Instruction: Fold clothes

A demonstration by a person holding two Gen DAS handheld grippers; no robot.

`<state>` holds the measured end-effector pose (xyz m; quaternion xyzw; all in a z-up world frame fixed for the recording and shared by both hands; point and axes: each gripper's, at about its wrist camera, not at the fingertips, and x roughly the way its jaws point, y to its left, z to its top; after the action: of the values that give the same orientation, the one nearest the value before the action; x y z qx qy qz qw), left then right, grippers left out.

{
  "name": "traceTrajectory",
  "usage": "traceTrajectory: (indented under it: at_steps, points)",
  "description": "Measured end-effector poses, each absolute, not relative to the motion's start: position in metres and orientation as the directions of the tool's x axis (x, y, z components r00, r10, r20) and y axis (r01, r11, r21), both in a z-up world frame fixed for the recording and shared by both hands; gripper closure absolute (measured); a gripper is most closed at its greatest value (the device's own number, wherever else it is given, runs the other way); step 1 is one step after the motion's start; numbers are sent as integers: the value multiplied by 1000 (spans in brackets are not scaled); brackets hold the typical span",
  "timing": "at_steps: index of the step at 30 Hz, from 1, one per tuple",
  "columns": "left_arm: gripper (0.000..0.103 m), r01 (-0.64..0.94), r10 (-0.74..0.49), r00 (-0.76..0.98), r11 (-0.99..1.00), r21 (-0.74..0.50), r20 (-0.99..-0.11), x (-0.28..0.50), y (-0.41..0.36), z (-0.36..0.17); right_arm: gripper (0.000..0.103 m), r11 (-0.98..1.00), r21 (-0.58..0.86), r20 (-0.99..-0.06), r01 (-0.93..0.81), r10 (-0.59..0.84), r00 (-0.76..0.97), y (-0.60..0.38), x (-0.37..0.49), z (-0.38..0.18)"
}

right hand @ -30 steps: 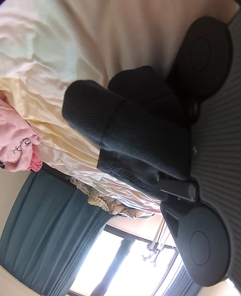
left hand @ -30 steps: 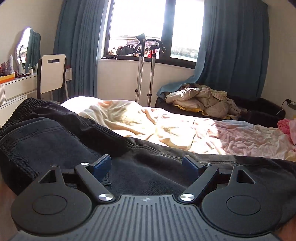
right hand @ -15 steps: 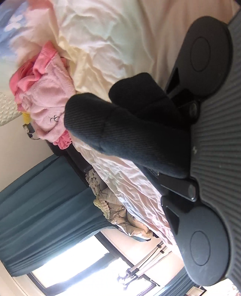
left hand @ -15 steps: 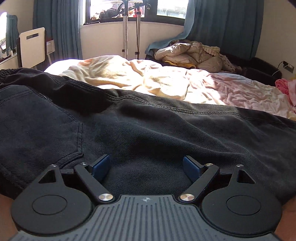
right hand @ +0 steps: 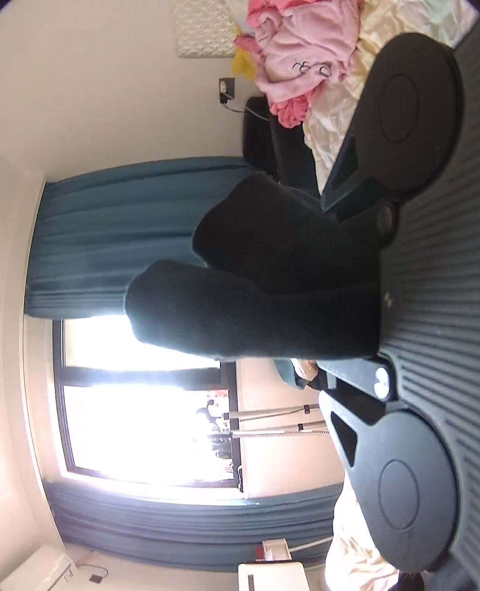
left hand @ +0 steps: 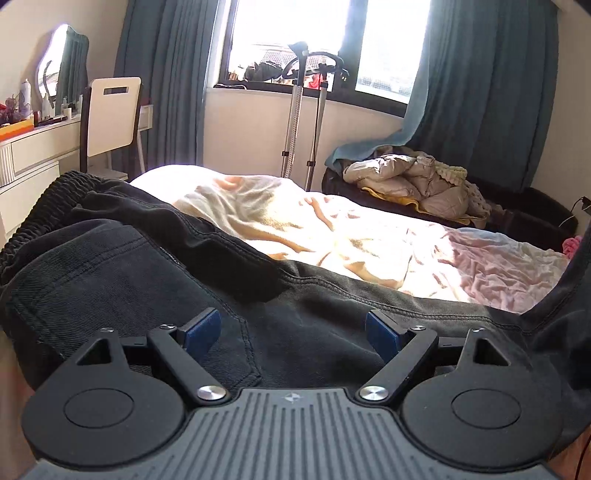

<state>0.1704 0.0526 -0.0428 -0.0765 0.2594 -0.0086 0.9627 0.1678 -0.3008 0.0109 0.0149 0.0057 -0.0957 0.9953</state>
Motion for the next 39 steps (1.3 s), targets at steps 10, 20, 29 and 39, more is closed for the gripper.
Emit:
traceTrajectory:
  at_steps: [10, 20, 29, 39]
  points:
    - [15, -80, -42, 885, 968, -239, -464, 155, 104, -26, 91, 927, -260, -262, -270, 201, 944, -115, 148, -74]
    - [15, -23, -144, 866, 945, -327, -478, 160, 104, -40, 75, 880, -325, -395, -347, 208, 895, -83, 132, -97]
    - [15, 134, -322, 814, 914, -382, -484, 156, 72, -51, 23, 848, -140, -417, -512, 418, 807, -145, 63, -50]
    - [16, 172, -425, 714, 877, -449, -557, 158, 50, -73, 17, 974, 219, -352, 52, 29, 936, -282, 64, -57]
